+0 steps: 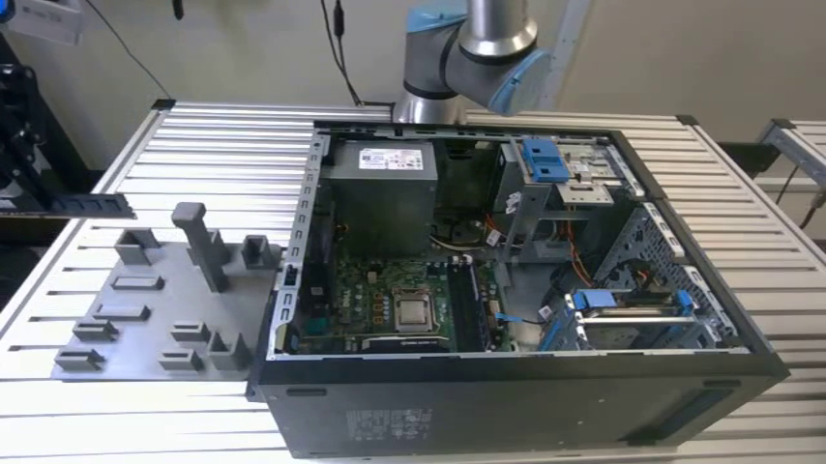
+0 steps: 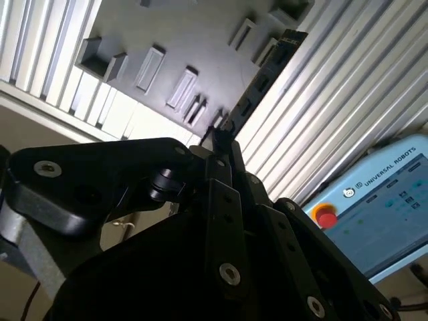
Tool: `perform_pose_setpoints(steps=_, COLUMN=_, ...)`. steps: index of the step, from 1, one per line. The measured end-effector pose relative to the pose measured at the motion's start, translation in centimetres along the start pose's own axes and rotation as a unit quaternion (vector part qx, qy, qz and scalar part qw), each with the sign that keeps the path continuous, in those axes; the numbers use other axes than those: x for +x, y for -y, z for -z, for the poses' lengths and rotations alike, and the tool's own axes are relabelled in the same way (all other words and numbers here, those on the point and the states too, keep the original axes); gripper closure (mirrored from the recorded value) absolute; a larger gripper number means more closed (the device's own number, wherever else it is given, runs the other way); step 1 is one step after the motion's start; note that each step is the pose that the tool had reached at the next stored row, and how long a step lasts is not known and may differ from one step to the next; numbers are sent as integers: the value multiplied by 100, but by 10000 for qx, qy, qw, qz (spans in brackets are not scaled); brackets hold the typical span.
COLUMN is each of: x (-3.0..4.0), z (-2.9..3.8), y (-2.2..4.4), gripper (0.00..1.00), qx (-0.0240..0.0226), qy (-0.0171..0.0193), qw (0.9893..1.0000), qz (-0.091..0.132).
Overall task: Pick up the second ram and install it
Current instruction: 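Pick up the second ram and move it above second insertion slot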
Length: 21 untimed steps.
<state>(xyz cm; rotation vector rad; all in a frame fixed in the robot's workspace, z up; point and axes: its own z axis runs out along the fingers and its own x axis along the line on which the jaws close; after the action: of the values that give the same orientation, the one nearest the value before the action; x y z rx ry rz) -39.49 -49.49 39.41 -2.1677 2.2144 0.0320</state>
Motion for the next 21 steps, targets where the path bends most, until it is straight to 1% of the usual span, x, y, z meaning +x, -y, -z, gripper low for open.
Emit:
perform_pose_setpoints(steps=13, x=-10, z=222, y=3, gripper=85, qx=0, qy=6, qw=10000, qz=0)
perform_pose_setpoints(steps=21, x=-15, z=338, y=5, gripper=85, qx=0, qy=7, qw=10000, qz=0)
